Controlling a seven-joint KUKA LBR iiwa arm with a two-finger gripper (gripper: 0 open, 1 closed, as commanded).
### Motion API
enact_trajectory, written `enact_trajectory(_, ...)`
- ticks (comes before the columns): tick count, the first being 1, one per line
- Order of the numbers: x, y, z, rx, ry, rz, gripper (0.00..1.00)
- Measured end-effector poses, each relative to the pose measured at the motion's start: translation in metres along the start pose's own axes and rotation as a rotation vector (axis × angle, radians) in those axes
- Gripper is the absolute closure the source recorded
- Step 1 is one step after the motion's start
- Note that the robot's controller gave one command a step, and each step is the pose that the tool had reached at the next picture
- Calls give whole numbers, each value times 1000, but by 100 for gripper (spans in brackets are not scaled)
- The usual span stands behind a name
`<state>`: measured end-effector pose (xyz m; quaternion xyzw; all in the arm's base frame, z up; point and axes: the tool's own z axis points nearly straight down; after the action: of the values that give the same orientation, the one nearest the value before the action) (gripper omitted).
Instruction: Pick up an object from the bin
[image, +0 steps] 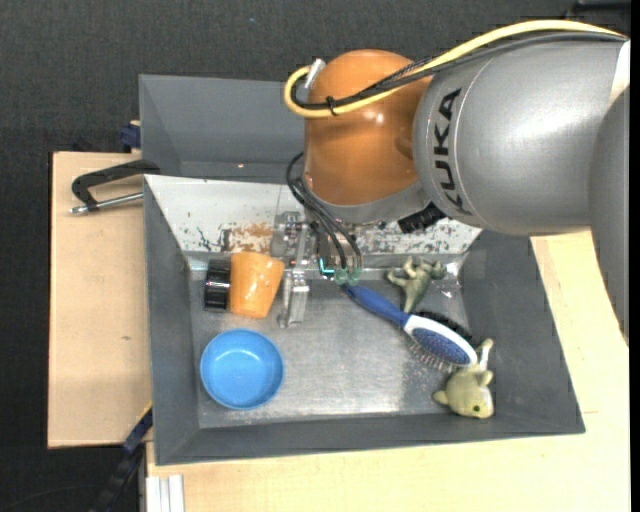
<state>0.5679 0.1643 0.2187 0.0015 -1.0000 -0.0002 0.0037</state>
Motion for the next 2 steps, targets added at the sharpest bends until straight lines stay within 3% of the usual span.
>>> enact_trajectory(1,42,37,54,-1,-1,159,0)
enact_trajectory(2,62,51,130,-3,-18,-277,0)
